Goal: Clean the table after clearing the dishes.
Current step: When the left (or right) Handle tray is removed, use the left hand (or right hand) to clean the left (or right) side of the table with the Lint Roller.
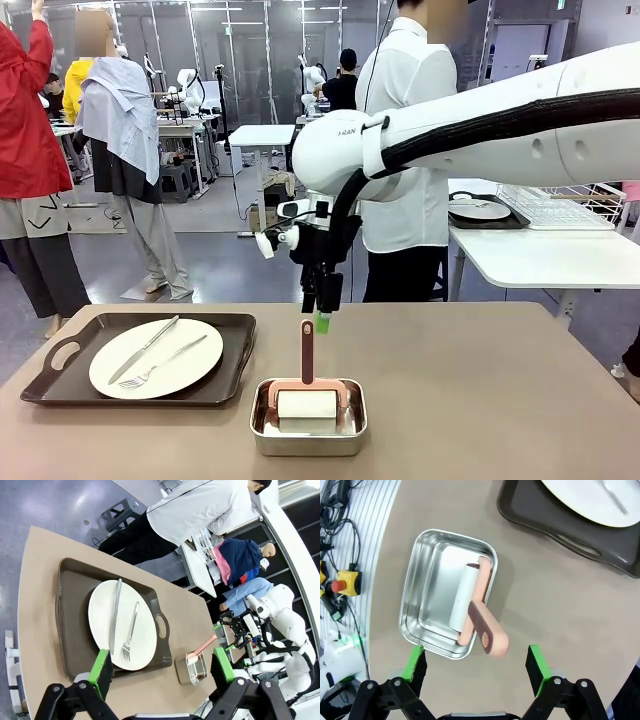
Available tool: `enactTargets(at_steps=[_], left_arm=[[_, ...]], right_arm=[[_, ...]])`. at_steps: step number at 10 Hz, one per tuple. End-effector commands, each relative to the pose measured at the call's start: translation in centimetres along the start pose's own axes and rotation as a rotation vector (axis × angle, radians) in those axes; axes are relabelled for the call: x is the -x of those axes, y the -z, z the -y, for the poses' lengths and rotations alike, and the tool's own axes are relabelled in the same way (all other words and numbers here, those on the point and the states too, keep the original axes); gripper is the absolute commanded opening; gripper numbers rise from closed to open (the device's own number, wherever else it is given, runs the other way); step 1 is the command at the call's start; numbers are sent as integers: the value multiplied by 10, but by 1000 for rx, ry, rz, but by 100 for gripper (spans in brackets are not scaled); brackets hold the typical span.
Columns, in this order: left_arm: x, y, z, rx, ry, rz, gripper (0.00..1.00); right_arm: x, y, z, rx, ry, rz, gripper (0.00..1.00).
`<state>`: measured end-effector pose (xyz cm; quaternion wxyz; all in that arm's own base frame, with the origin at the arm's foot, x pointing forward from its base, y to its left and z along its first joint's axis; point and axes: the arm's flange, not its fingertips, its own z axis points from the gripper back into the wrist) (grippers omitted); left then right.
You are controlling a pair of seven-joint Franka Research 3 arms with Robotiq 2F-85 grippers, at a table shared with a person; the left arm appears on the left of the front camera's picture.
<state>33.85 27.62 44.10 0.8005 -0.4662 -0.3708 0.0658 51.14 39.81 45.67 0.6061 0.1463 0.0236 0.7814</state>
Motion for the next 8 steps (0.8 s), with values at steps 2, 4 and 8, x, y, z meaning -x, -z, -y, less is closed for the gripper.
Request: enactTargets(at_steps=[2, 4, 8], left_arm=[[0, -3, 0, 12, 8, -2, 100], [0, -3, 0, 12, 8, -2, 100], [0, -3, 0, 12, 8, -2, 100]], right_arm=[[-7, 11, 0, -51, 143, -97, 100], [-17, 28, 0, 3, 175, -151, 100], [-21, 51, 9, 11, 215, -134, 100]])
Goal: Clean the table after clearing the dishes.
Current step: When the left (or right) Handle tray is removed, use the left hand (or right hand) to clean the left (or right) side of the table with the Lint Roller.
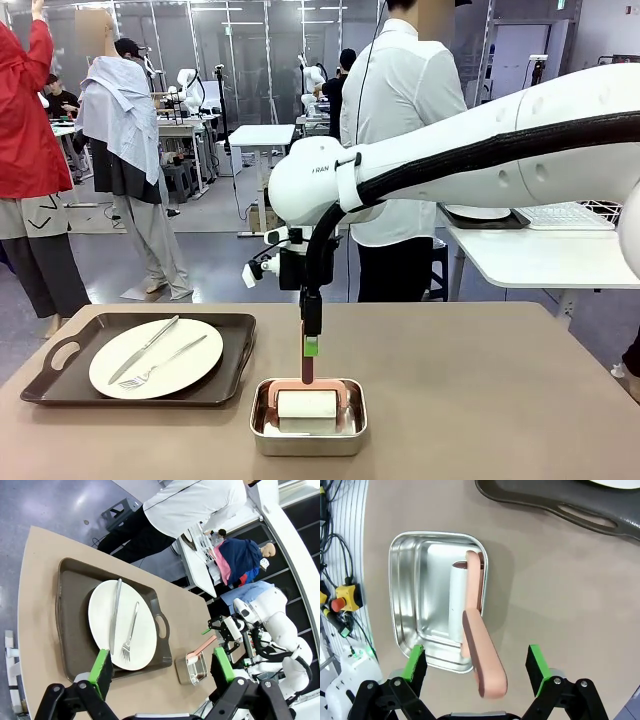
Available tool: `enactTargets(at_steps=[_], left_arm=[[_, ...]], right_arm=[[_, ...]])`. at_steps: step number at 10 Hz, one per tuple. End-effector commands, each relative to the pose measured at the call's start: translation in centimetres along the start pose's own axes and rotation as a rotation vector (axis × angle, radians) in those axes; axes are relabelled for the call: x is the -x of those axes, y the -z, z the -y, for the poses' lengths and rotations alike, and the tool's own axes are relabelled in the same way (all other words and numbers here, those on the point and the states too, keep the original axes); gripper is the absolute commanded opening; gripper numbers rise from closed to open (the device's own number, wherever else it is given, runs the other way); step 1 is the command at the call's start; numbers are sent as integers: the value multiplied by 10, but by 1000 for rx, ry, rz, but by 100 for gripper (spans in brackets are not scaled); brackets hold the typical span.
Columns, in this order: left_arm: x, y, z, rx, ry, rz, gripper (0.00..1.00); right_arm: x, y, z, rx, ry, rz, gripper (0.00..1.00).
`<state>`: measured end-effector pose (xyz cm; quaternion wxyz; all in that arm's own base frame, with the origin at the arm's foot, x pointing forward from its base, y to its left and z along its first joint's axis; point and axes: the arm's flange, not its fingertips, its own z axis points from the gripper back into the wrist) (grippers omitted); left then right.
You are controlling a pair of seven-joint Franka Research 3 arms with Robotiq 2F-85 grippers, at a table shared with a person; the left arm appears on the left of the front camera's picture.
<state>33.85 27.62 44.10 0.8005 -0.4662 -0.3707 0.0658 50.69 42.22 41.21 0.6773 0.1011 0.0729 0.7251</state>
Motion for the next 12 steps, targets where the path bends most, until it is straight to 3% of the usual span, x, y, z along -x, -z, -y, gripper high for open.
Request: enactTargets(at_steps=[1, 4, 5, 6, 7, 8, 9, 10, 11, 12], left_arm=[[0, -4, 0, 12, 7, -2, 100], [0, -4, 0, 12, 7, -2, 100], [0, -4, 0, 12, 7, -2, 100], [0, -4, 0, 12, 7, -2, 100], [0, -4, 0, 12, 7, -2, 100], [0, -4, 0, 12, 7, -2, 100], [0, -4, 0, 12, 7, -2, 100], [0, -4, 0, 12, 7, -2, 100], [0, -4, 0, 12, 7, -2, 100], [0, -4, 0, 12, 7, -2, 100]], right_arm=[[-8, 7, -4, 2, 16, -31, 100], [-14, 14, -3, -5, 20, -9, 97], [-13, 13, -2, -7, 30, -12, 81], [-12, 12, -2, -20, 23, -15, 78], [-12, 12, -2, -30, 24, -22, 62], [-12, 13, -2, -40, 30, -31, 59], [-12, 13, -2, -45, 29, -30, 42], [-12, 12, -2, -45, 25, -29, 39], [-12, 11, -2, -41, 28, -29, 23], [-11, 10, -3, -44, 31, -23, 20]])
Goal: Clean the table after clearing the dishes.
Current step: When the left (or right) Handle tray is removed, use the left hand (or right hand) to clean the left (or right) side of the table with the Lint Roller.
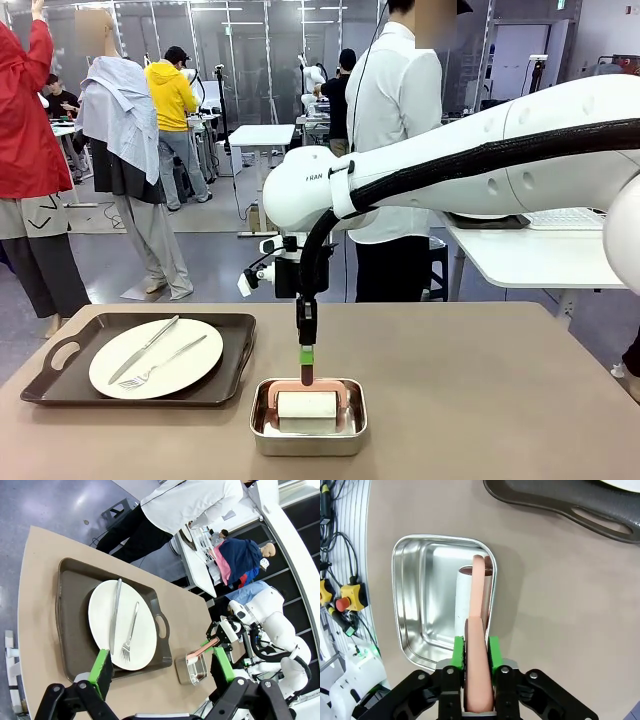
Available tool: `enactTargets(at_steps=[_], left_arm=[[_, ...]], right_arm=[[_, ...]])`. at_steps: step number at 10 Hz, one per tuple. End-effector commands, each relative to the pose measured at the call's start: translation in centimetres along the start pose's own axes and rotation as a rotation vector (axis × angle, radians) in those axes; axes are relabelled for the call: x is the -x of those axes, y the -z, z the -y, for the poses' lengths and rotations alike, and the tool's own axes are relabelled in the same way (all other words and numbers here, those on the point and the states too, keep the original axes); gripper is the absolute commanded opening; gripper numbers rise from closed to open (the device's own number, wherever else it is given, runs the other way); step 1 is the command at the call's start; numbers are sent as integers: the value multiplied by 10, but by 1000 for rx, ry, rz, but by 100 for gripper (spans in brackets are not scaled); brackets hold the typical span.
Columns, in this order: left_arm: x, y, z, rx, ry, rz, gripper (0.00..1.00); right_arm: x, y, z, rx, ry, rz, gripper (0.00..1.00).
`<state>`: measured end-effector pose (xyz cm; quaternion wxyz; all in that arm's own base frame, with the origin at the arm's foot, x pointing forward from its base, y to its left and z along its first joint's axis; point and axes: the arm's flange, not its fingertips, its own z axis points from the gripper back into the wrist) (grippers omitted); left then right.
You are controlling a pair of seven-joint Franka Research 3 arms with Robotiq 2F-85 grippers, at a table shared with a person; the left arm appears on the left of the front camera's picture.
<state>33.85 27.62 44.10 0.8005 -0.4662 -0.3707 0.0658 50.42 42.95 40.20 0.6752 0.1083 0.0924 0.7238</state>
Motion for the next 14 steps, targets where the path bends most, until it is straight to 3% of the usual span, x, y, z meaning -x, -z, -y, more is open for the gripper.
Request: enactTargets(at_steps=[1, 4, 5, 7, 8, 9, 11, 12, 14], left_arm=[[0, -4, 0, 12, 7, -2, 100], [0, -4, 0, 12, 7, -2, 100], [0, -4, 0, 12, 7, -2, 100], [0, -4, 0, 12, 7, -2, 100], [0, -4, 0, 12, 7, -2, 100], [0, -4, 0, 12, 7, -2, 100], [0, -4, 0, 12, 7, -2, 100], [0, -4, 0, 12, 7, -2, 100], [0, -4, 0, 12, 7, -2, 100]], right_arm=[[-3, -2, -4, -6, 28, 0, 0], [6, -21, -10, -40, 64, 24, 0], [19, -45, -20, -40, 132, 3, 1], [64, -93, -41, -32, 262, 91, 1], [104, -104, -43, -32, 324, 174, 1], [148, -104, -39, -73, 448, 317, 1], [228, -84, -39, -67, 759, 547, 1], [249, -70, -42, -105, 788, 652, 1], [282, -38, -46, -128, 1036, 793, 1]])
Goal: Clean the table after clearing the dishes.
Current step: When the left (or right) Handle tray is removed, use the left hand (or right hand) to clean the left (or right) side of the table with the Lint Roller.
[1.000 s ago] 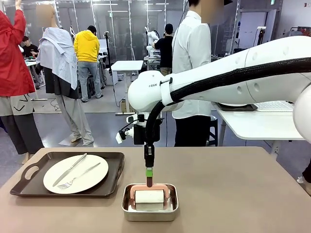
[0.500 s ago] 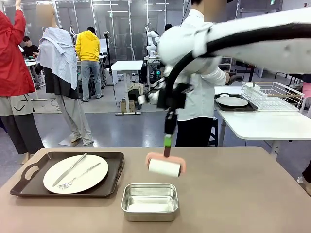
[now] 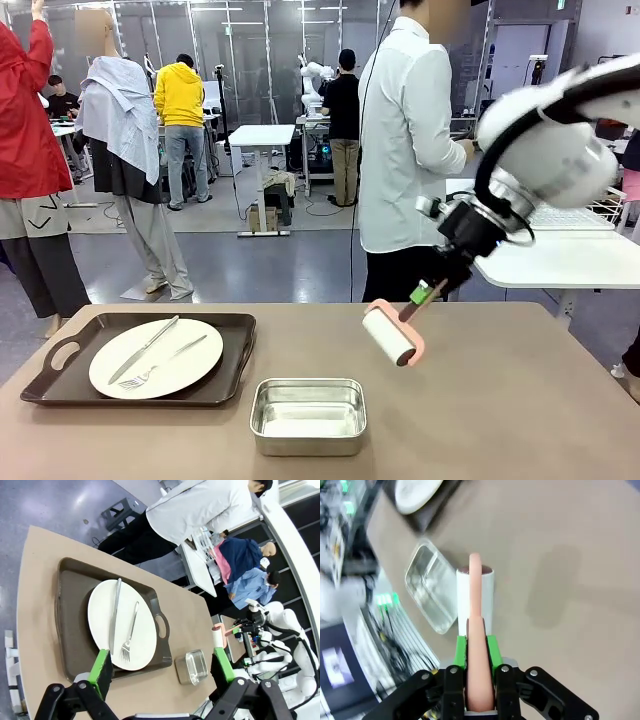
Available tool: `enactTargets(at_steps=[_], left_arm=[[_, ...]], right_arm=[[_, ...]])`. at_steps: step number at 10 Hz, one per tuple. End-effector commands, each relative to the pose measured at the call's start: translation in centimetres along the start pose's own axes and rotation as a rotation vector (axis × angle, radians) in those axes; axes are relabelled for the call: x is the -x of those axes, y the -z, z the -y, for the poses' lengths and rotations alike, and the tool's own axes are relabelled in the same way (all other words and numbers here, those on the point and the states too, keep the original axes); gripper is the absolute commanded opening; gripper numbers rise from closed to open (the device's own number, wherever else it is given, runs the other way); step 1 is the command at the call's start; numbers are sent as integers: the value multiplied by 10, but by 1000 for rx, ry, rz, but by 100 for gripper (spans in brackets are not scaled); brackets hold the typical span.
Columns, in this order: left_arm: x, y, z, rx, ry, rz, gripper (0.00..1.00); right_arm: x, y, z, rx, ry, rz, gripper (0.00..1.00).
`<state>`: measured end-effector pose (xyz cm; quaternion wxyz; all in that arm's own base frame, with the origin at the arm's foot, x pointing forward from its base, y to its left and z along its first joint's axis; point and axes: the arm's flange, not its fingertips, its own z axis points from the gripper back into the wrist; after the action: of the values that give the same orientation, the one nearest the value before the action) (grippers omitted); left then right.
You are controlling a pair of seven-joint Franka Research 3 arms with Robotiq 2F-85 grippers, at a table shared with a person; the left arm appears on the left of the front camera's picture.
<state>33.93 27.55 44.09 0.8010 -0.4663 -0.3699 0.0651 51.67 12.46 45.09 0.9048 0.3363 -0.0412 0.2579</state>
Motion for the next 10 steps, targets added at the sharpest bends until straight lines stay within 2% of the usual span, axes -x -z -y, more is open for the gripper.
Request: enactTargets(at_steps=[1, 4, 5, 6, 10], left_arm=[[0, -4, 0, 12, 7, 0, 100], [0, -4, 0, 12, 7, 0, 100], [0, -4, 0, 12, 7, 0, 100], [0, -4, 0, 12, 7, 0, 100], [0, -4, 0, 12, 7, 0, 100]], right_arm=[[30, 27, -15, 62, 160, 192, 1], [51, 46, -11, 56, 317, 248, 1], [50, 46, -7, 54, 319, 281, 1], [53, 42, 6, 63, 263, 215, 1], [53, 42, 6, 63, 263, 215, 1]])
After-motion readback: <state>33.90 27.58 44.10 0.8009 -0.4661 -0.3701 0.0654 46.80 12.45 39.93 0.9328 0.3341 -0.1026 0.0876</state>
